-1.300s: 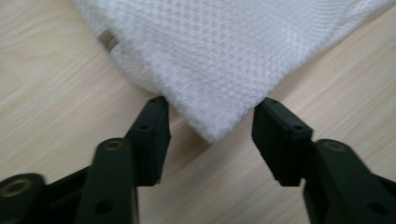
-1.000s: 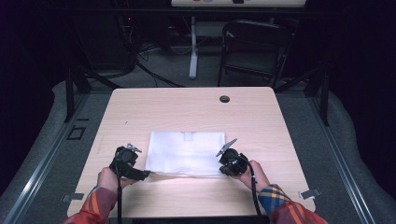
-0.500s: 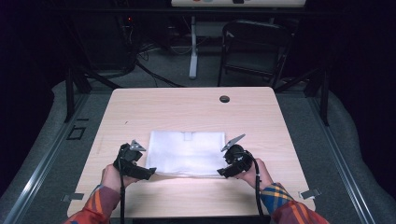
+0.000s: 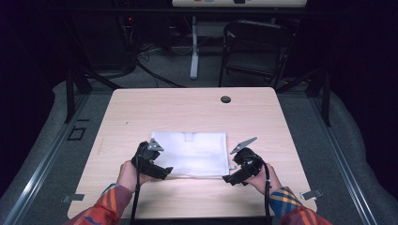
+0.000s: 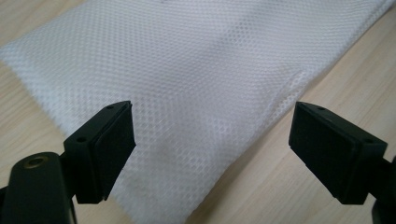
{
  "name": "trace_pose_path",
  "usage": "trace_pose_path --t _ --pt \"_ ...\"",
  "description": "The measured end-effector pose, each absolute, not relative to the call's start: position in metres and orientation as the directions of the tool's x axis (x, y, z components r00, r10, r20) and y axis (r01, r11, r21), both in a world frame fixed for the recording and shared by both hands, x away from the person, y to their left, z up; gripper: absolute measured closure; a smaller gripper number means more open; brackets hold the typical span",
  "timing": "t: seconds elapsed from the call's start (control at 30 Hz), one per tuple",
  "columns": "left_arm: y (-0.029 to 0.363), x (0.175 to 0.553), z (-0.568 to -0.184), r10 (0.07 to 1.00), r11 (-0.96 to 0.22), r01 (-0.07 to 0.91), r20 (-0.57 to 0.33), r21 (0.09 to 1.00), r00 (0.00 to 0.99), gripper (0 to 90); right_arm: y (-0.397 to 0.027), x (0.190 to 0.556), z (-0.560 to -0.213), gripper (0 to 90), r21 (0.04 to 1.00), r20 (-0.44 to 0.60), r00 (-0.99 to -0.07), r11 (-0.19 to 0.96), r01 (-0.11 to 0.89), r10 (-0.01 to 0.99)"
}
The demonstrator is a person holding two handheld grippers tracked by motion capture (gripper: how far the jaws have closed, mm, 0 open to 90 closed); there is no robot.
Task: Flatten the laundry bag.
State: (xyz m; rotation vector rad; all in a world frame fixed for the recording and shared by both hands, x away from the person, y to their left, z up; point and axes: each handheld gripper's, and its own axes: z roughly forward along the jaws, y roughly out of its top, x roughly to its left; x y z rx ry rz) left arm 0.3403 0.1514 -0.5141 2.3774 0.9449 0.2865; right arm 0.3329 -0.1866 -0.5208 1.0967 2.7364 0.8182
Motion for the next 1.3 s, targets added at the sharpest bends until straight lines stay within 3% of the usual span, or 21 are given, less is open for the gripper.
trace_pose_path --t 0.47,1.03,1.3 --pt "0.124 0.340 -0.528 0.585 -0.668 0.499 -0.024 0.552 0.810 28.3 -0.187 0.331 -0.528 12.7 0.481 0.121 -0.744 0.616 0.623 0.658" --pt "0.083 0.355 -0.544 0.459 -0.774 0.413 -0.024 0.480 0.888 52.5 -0.184 0.335 -0.532 15.3 0.473 0.112 -0.748 0.627 0.619 0.654" --pt "0.082 0.355 -0.550 0.460 -0.793 0.420 -0.018 0.441 0.888 58.4 -0.184 0.335 -0.532 17.2 0.475 0.118 -0.750 0.626 0.618 0.651"
